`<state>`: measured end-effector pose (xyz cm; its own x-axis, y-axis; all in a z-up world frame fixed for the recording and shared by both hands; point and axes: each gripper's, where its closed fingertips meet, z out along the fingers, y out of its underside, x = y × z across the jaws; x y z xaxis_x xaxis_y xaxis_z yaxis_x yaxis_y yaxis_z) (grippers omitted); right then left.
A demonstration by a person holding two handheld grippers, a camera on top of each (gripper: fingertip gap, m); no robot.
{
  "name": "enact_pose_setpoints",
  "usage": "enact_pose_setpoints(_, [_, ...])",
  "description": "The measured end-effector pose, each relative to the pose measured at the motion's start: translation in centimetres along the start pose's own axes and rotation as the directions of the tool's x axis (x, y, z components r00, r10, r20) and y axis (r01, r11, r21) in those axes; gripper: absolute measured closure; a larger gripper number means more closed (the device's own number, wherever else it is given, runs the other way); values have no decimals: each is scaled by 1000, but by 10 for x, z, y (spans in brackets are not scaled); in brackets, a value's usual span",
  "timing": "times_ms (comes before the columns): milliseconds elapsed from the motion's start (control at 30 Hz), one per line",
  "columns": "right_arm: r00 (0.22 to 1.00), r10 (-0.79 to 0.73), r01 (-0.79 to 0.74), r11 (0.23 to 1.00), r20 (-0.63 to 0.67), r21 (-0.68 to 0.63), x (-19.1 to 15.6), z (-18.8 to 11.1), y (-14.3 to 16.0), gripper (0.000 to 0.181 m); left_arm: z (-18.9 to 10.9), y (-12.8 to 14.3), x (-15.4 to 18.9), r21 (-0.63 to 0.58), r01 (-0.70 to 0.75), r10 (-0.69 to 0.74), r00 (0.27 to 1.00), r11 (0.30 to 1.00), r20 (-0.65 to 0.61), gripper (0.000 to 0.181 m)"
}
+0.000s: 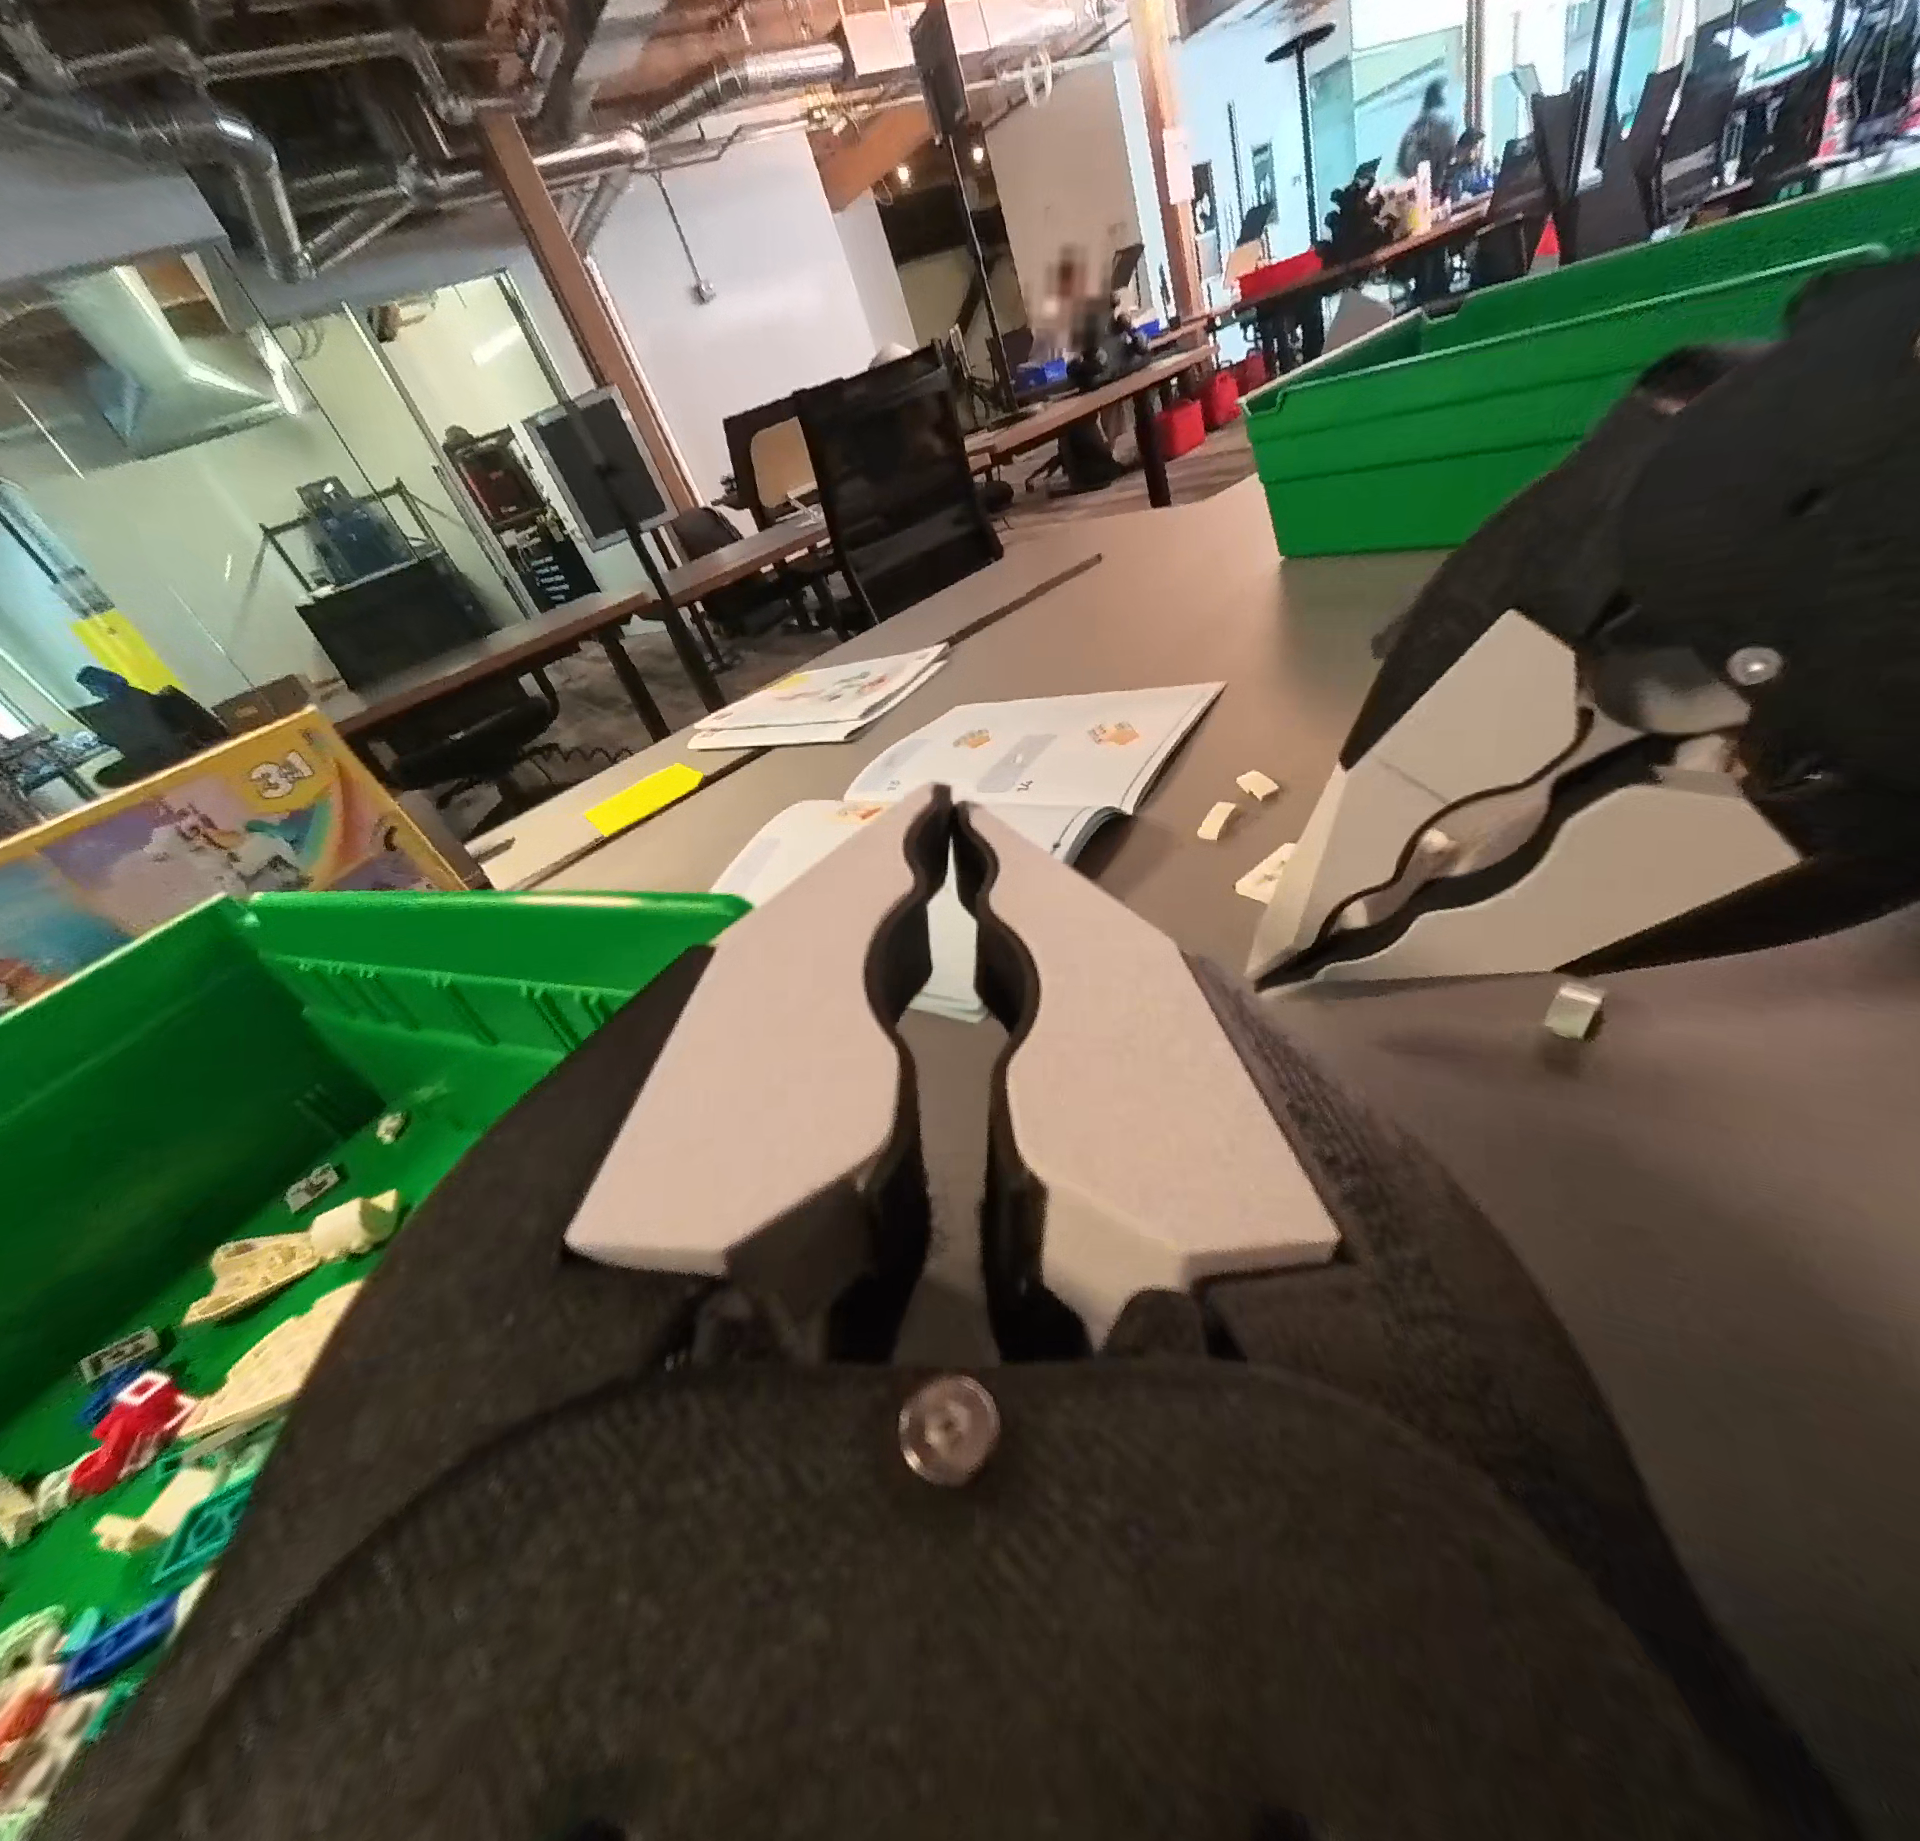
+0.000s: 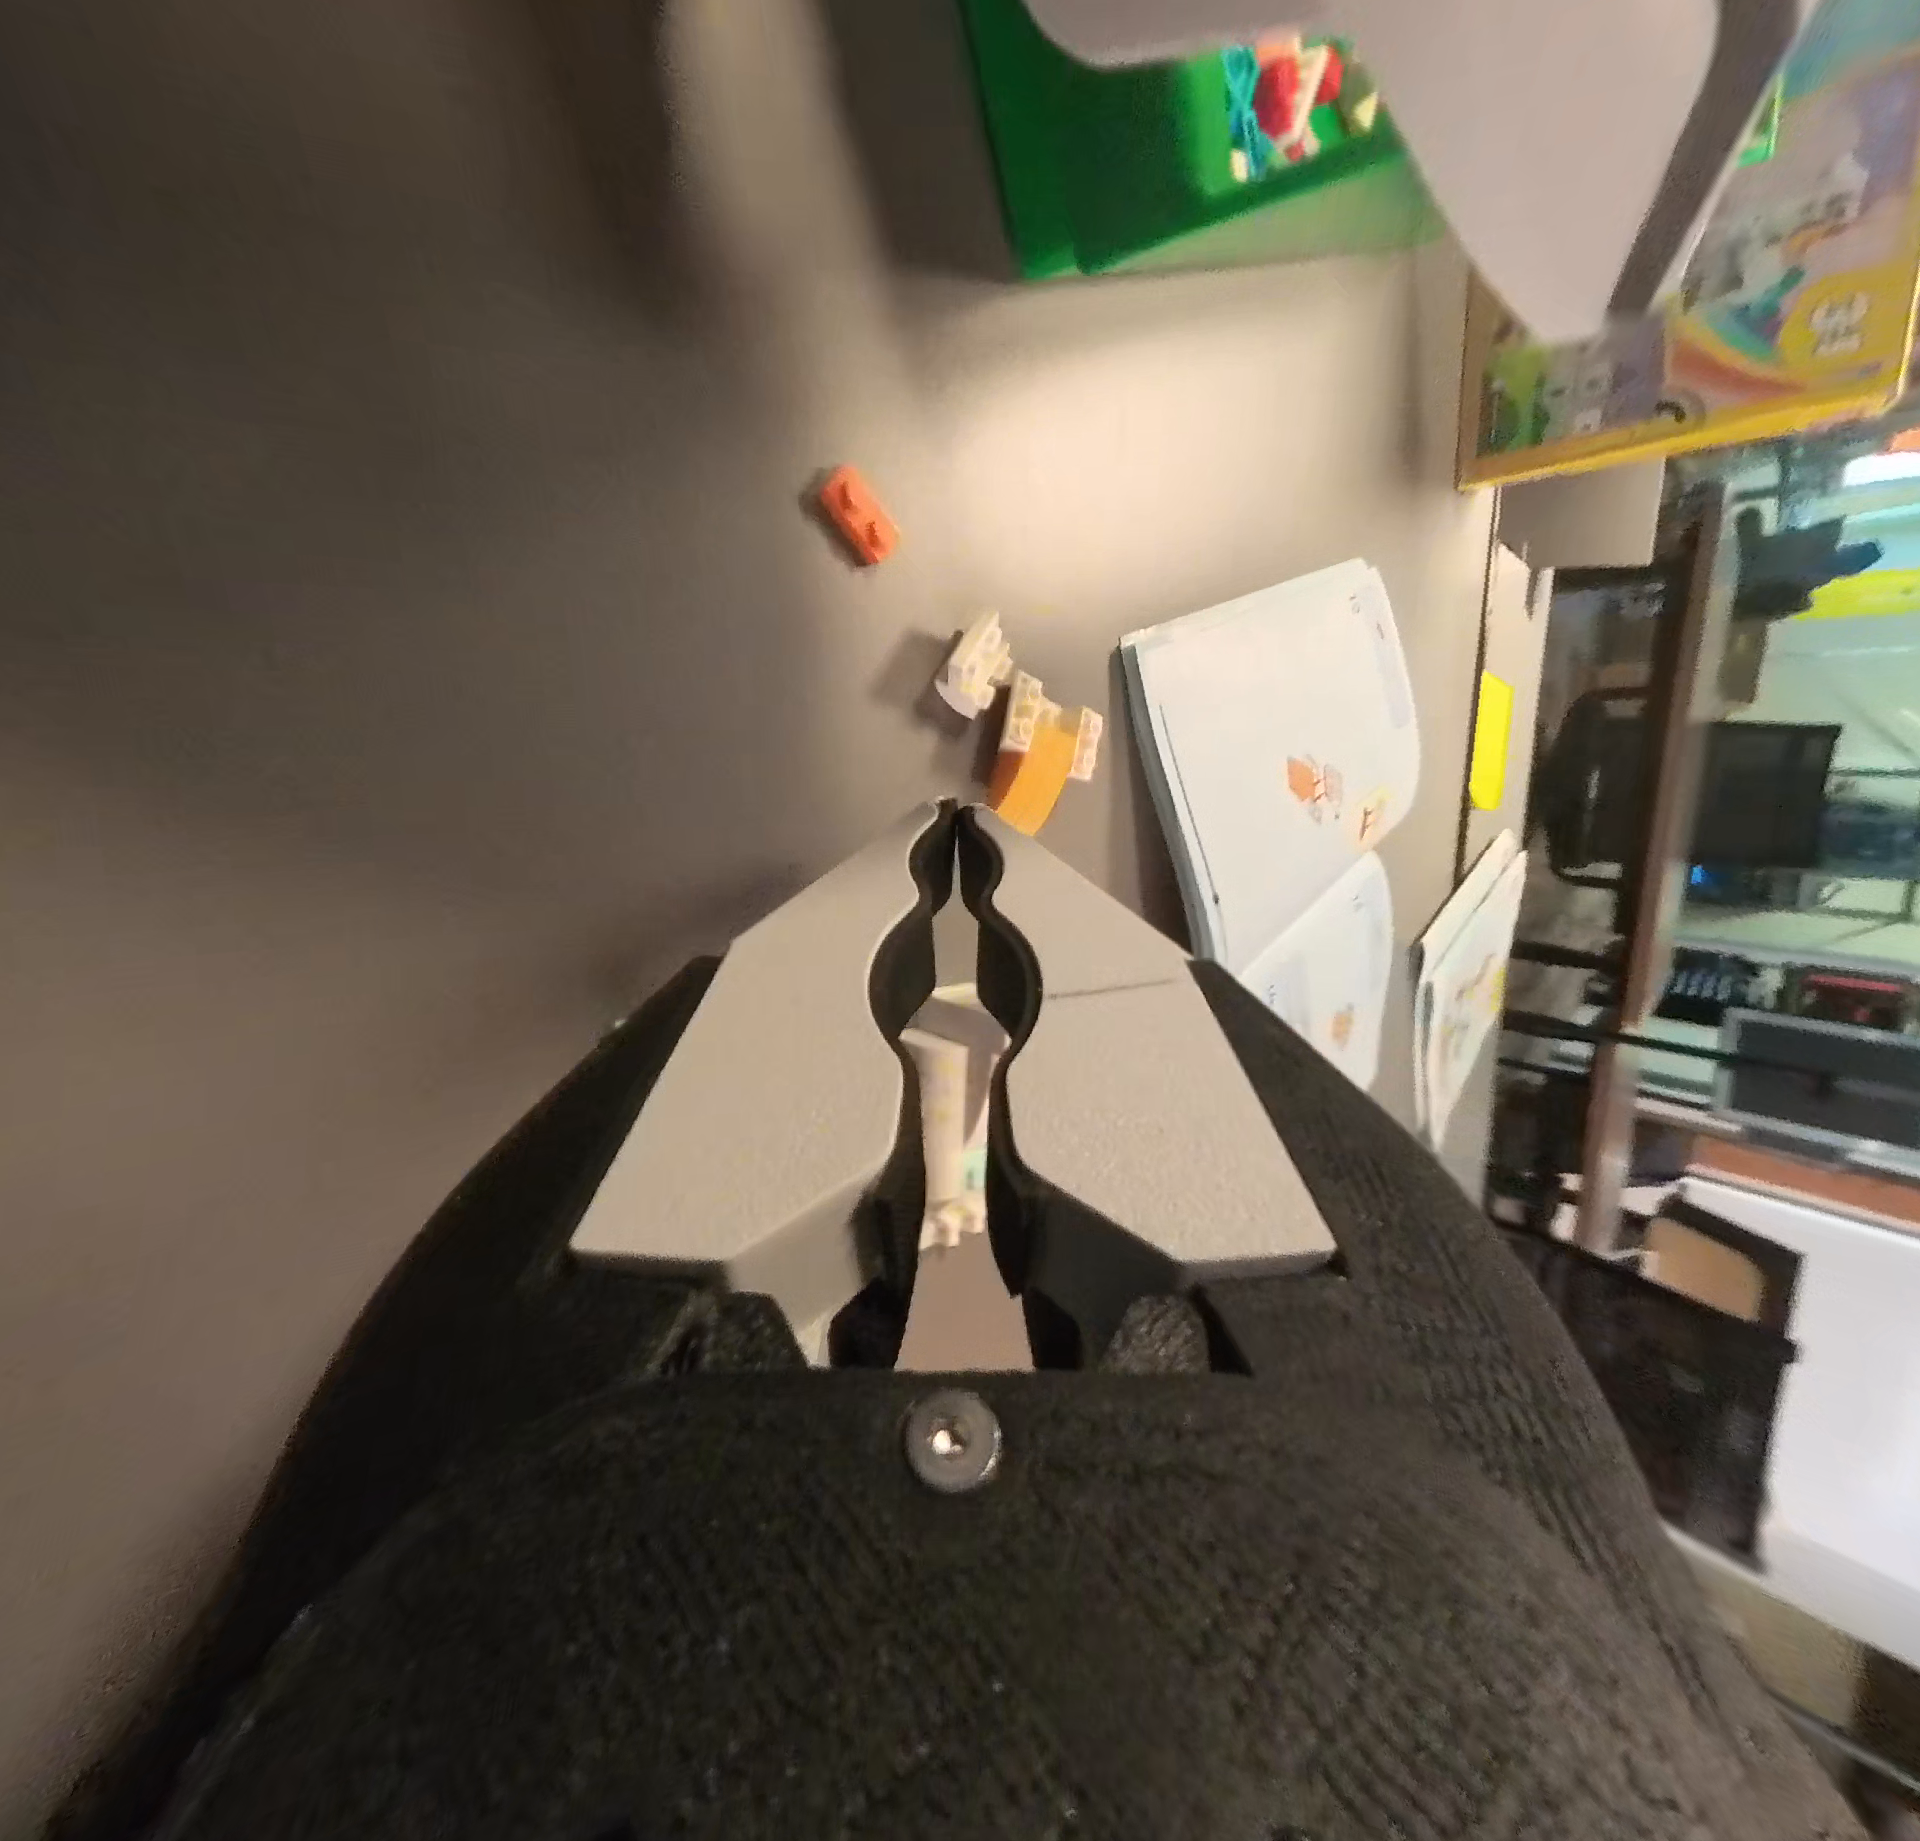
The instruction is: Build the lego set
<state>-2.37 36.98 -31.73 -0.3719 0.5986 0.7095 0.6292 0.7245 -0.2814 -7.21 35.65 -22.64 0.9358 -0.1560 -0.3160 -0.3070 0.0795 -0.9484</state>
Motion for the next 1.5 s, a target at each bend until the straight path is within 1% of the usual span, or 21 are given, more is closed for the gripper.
enact_pose_setpoints(33, [999, 36, -36, 999, 5, 8, 0, 0, 1, 181, -1, -2, -1, 14, 1, -1, 1000, 1000, 7, 181])
enact_pose_setpoints(167, [967, 231, -239, 969, 106, 65, -2, -4, -6, 168, -8, -12, -10, 81, 10, -14, 998, 997, 53, 181])
enact_pose_setpoints(300, [856, 436, -470, 880, 278, 71, -7, -14, -17, 151, -18, -21, -22, 154, 34, -52, 993, 988, 110, 181])
enact_pose_setpoints(433, [792, 521, -567, 822, 318, 64, -5, -28, -16, 142, -26, -24, -28, 187, 52, -77, 988, 981, 131, 181])
enact_pose_setpoints(533, [792, 561, -596, 795, 243, 107, 7, -41, -7, 140, -28, -27, -22, 209, 88, -107, 991, 974, 84, 173])
enact_pose_setpoints(600, [800, 582, -600, 782, 149, 166, 20, -53, 2, 138, -27, -26, -13, 194, 121, -127, 992, 974, 21, 162])
enact_pose_setpoints(667, [813, 583, -560, 790, -20, 248, 41, -68, 19, 138, -24, -21, -5, 136, 141, -140, 990, 981, -19, 155])
enact_pose_setpoints(700, [802, 582, -530, 796, -130, 292, 54, -76, 32, 139, -23, -17, 1, 90, 149, -146, 988, 985, -44, 154])
enact_pose_setpoints(767, [734, 592, -484, 800, -332, 356, 75, -93, 64, 139, -23, -3, 8, -34, 186, -188, 981, 982, -41, 154])
enact_pose_setpoints(800, [701, 604, -486, 794, -381, 364, 78, -97, 77, 139, -26, 3, 12, -81, 201, -204, 979, 976, -31, 153])
enact_pose_setpoints(867, [658, 636, -520, 771, -403, 367, 74, -101, 92, 139, -37, 3, 22, -93, 213, -217, 975, 973, -41, 149])
enact_pose_setpoints(933, [650, 682, -568, 729, -335, 381, 61, -101, 87, 141, -54, 0, 25, -87, 199, -202, 979, 976, -27, 149])
enact_pose_setpoints(967, [650, 711, -606, 698, -269, 381, 53, -99, 79, 145, -63, -1, 24, -86, 193, -195, 981, 977, -12, 149])
enact_pose_setpoints(1067, [634, 772, -725, 612, -41, 315, 27, -91, 48, 142, -90, -6, 15, -67, 211, -209, 977, 975, 38, 150])
enact_pose_setpoints(1100, [634, 774, -740, 606, 0, 292, 23, -89, 38, 144, -98, -8, 8, -58, 213, -210, 975, 975, 67, 150])
enact_pose_setpoints(1133, [641, 766, -743, 610, 35, 274, 19, -89, 27, 156, -107, -8, 0, -51, 214, -208, 973, 975, 99, 149])
enact_pose_setpoints(1167, [652, 754, -746, 619, 79, 244, 14, -87, 16, 162, -115, -8, -9, -46, 214, -206, 970, 976, 129, 149])
enact_pose_setpoints(1233, [663, 731, -749, 647, 162, 146, 2, -79, -1, 163, -129, -7, -27, -45, 208, -196, 963, 977, 187, 149])
enact_pose_setpoints(1333, [689, 702, -720, 692, 183, 53, -4, -56, -13, 165, -147, -5, -55, -47, 198, -180, 948, 979, 261, 150])
enact_pose_setpoints(1433, [627, 746, -762, 647, 225, -19, -6, -30, -23, 163, -156, -8, -73, -27, 230, -213, 934, 973, 286, 149])
enact_pose_setpoints(1500, [619, 762, -769, 637, 193, -50, -2, -15, -22, 159, -157, -14, -77, 11, 241, -234, 930, 970, 283, 149])
